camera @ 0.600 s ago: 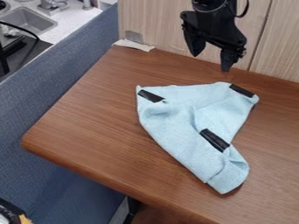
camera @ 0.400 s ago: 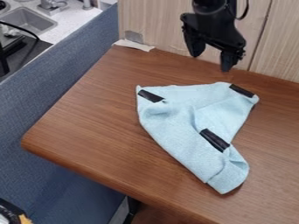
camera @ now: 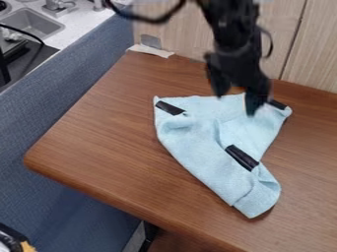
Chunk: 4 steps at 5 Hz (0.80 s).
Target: Unfold the cloth from the top right to the bottom left.
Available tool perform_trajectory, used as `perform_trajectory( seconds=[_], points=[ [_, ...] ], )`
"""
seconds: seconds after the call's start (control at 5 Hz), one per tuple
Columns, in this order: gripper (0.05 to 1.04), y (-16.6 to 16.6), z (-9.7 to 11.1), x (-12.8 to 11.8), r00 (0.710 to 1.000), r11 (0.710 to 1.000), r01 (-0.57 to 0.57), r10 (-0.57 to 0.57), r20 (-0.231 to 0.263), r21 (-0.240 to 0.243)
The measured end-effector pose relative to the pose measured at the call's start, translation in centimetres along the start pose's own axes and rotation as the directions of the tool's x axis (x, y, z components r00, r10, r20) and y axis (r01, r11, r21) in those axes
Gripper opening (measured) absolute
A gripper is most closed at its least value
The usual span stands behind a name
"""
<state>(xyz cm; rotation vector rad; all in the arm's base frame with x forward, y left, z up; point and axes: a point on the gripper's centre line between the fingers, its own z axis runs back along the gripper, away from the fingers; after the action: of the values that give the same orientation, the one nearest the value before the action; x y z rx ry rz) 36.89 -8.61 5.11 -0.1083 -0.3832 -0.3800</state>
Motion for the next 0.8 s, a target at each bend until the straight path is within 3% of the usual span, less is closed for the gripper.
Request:
perform_trajectory(
  seconds=[0.4, 0.8],
  points=[
    [0.999, 0.6, -4.2, -2.1, 0.998, 0.994, -0.023, 0.017, -0.060, -0.107],
    [0.963, 0.4, -4.9, -2.3, 0.996, 0.994, -0.002, -0.009, -0.091, -0.113]
  ],
)
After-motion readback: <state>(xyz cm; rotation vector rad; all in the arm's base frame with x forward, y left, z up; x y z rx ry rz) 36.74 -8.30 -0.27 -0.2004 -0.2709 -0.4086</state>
